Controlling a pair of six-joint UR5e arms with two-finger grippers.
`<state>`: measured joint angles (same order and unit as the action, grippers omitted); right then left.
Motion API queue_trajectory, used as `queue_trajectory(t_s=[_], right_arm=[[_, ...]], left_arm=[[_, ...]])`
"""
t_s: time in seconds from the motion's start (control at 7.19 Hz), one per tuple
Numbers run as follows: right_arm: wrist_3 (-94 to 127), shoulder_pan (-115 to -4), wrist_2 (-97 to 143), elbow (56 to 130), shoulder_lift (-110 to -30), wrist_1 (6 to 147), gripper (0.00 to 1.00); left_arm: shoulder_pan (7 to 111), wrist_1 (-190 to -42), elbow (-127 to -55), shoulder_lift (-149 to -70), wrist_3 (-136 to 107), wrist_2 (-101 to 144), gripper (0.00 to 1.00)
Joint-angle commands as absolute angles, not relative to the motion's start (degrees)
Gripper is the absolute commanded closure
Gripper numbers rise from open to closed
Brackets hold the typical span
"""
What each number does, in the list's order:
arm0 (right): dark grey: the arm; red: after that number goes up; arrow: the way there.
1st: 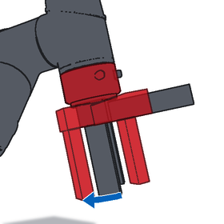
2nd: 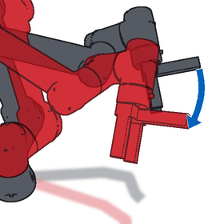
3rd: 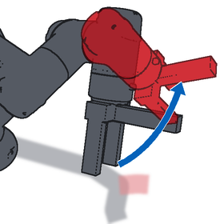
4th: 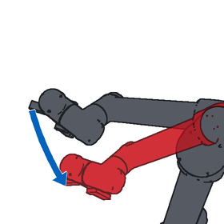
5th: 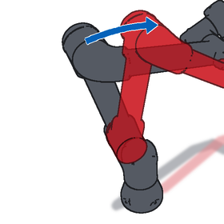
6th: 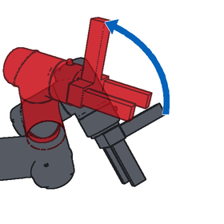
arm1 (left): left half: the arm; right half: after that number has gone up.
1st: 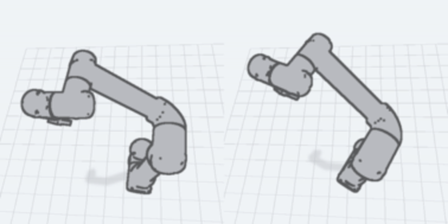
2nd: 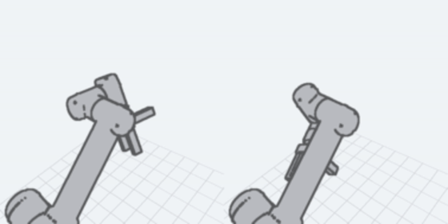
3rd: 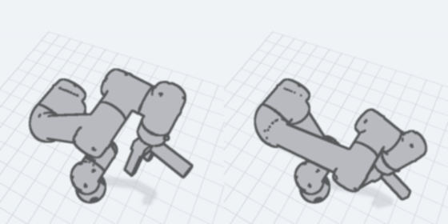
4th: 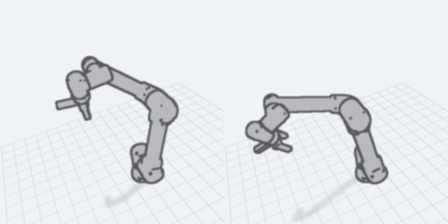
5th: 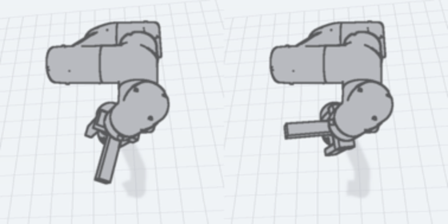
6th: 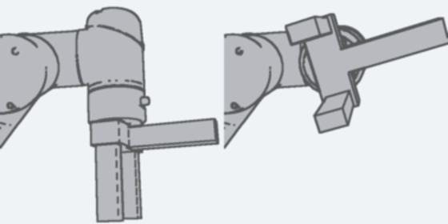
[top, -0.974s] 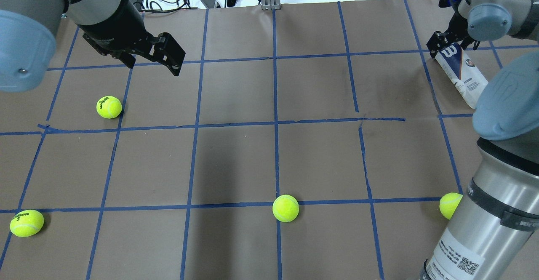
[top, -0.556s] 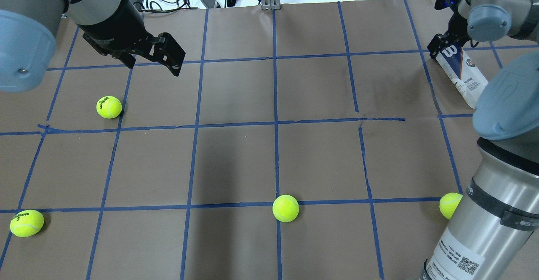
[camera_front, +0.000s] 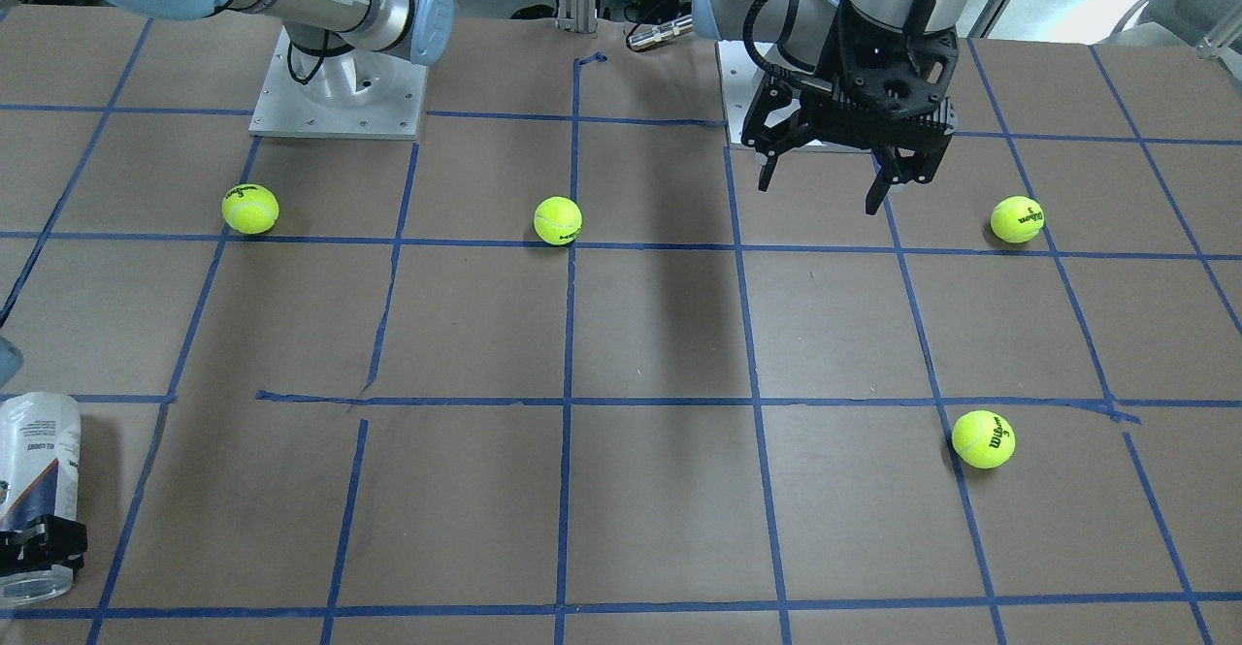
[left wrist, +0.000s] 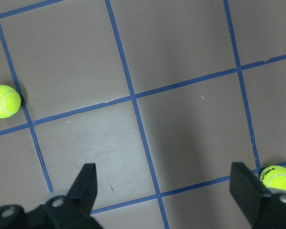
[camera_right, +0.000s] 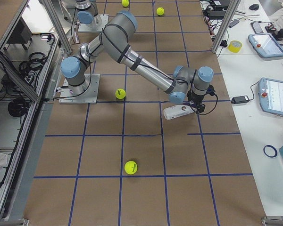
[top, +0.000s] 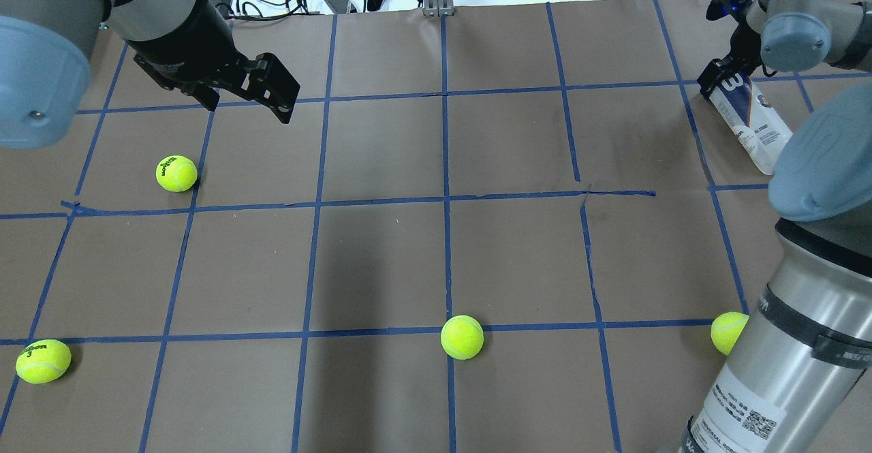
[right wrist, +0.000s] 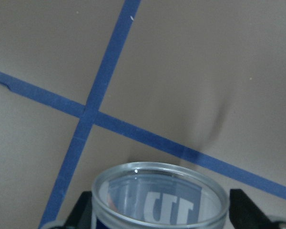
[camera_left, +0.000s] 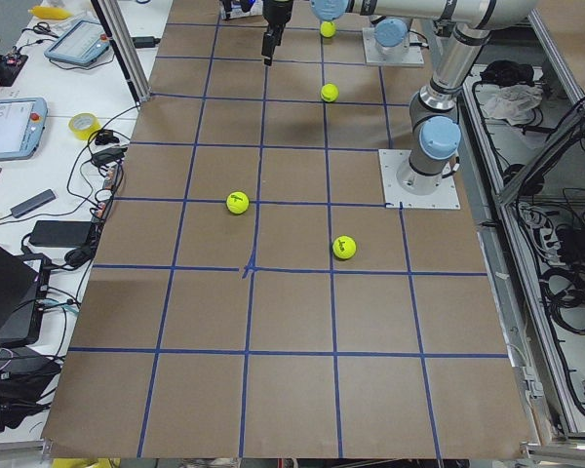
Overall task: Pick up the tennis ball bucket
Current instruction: 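Lift the tennis can with the right gripper and tilt it sideways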
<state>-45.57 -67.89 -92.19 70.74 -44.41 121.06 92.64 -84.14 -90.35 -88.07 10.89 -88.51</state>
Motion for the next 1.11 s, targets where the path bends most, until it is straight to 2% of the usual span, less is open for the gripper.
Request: queue_trajectory(t_s=[0.0, 0.14, 0.28, 0.42, 0.97], right_arm=[[-45.26, -67.85, -92.20, 70.84, -44.12, 120.41, 0.12], [-45.18, -67.85, -92.20, 71.01, -44.12, 120.41, 0.19], [-44.22, -67.85, -92.11, 71.02, -44.38, 118.41, 0.36], [-42.73, -67.85, -92.02, 71.02, -44.91, 117.78, 0.39], [-39.02, -70.21, -89.93, 72.15, -48.42, 117.60, 0.40]], left_arm=[[92.64, -84.20, -90.35, -88.07, 10.90, -88.51, 0.00], [92.64, -84.11, -90.35, -88.07, 10.81, -88.51, 0.00], [92.64, -84.20, -90.35, -88.07, 10.90, -88.51, 0.00], [92.64, -84.11, -90.35, -88.07, 10.90, -88.51, 0.00], [92.64, -84.11, -90.35, -88.07, 10.90, -88.51, 0.00]])
